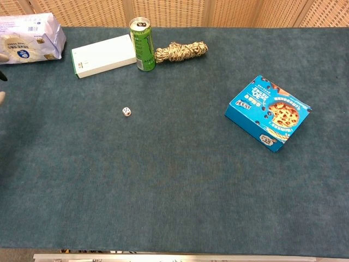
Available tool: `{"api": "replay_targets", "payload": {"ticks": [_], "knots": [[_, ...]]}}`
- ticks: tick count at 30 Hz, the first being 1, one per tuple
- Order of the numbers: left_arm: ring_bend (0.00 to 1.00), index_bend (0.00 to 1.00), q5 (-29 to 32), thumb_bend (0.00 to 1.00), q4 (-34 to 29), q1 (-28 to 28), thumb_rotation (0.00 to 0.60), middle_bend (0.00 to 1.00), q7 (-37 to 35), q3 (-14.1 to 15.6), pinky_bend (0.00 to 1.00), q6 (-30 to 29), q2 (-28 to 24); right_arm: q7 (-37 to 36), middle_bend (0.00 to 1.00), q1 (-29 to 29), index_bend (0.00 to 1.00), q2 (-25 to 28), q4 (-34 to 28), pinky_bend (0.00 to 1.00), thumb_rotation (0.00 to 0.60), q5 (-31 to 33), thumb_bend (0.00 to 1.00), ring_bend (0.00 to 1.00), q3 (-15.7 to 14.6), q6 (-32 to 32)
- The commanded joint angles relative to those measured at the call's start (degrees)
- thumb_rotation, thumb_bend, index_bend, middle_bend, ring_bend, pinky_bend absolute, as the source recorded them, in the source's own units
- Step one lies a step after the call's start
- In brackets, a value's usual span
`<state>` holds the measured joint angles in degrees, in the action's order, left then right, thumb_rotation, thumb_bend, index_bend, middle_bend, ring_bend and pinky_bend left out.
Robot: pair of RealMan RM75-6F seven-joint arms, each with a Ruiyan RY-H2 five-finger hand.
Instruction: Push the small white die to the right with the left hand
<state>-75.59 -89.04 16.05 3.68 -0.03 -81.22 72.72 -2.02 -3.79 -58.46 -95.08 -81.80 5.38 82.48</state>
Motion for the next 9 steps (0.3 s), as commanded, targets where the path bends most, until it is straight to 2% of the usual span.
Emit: {"api": "replay_targets", "payload": {"ticks": [1,9], "knots": [[0.31,0.17,0.6,0.41,-1.3,-3.2,0.6,0.35,0.4,0.7,0.38,-2.8,-1.3,-0.6,0.3,-0.4,0.22,-0.3,0.1,0.2,0.6,-0.6,0.35,0.16,-0.3,-0.6],[0.31,0.17,-3.4,0.41,-2.8,-7.3,0.6,0.36,-0.6,1.0,0.37,-8.5,-1.9,-0.2,0.31,-1.1,0.22,-0.9,0.1,0.2,0.6,-1.6,0.35,0.16,-0.5,-0.9]]}}
